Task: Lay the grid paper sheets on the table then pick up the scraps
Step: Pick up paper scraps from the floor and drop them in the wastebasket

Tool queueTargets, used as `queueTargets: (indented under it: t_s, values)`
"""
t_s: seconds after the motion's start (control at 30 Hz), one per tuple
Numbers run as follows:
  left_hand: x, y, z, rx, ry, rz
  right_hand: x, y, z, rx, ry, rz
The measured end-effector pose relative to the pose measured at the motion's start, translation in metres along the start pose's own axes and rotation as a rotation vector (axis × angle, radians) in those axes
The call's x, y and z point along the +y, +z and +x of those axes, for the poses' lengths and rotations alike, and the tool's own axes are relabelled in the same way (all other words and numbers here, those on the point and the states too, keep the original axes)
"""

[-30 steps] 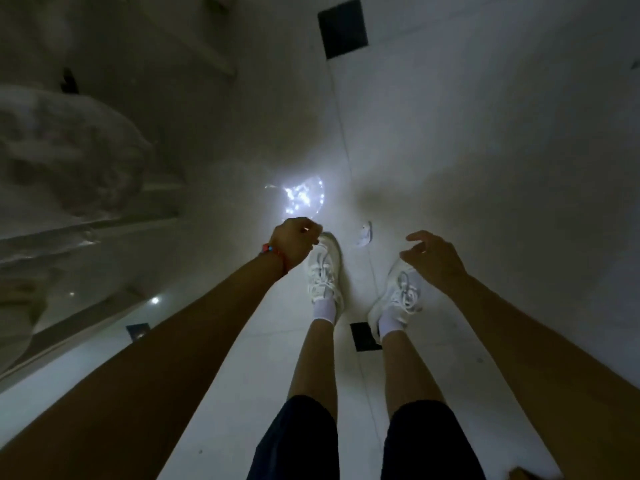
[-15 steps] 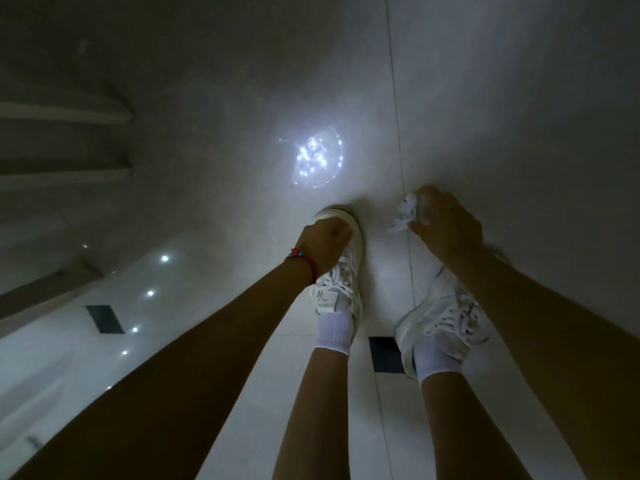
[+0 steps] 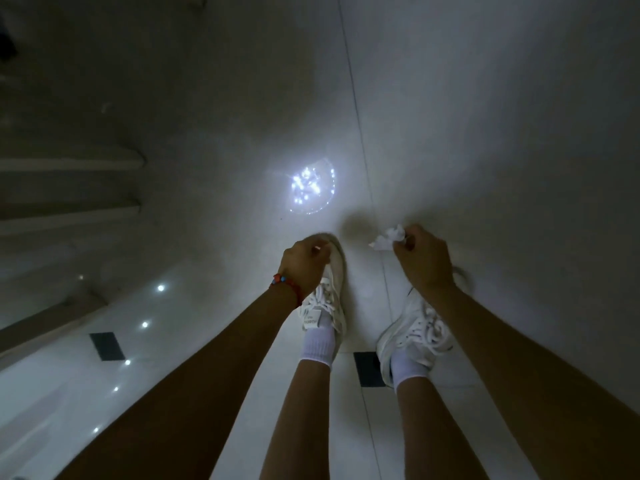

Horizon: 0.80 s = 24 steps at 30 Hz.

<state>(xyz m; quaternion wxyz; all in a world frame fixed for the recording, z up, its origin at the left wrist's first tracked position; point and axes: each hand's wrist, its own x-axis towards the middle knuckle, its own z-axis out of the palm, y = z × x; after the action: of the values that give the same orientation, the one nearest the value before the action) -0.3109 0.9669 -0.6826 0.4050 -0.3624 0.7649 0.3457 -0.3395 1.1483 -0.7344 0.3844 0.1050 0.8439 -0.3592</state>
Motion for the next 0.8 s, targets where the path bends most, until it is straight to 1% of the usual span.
queueTargets:
  t_s: [0.07, 0.13, 0.23, 0.33, 0.5, 0.57, 0.67, 0.8]
  values:
    - [0.023, -0.016, -0.017, 0.0, 0.026, -0.019, -0.016, -0.03, -0.013, 0.004, 0.002, 0.046]
    - [0.051, -0.034, -0.035, 0.02, 0.062, -0.035, -0.035, -0.066, -0.026, 0.054, -0.013, 0.059]
    - [0.098, -0.066, -0.07, 0.072, 0.12, -0.08, -0.066, -0.123, -0.049, 0.146, 0.012, 0.133]
    - [0.148, -0.098, -0.116, 0.099, 0.208, -0.095, -0.102, -0.179, -0.078, 0.25, 0.036, 0.257]
    - [0.213, -0.152, -0.207, 0.086, 0.352, -0.061, -0.172, -0.266, -0.147, 0.362, 0.046, 0.419]
    - [0.231, -0.174, -0.243, 0.092, 0.374, -0.085, -0.198, -0.296, -0.177, 0.395, 0.039, 0.463]
    - [0.252, -0.204, -0.296, 0.085, 0.362, -0.18, -0.226, -0.329, -0.219, 0.453, 0.055, 0.55]
    - [0.263, -0.238, -0.359, 0.067, 0.388, -0.228, -0.265, -0.356, -0.272, 0.47, 0.079, 0.599]
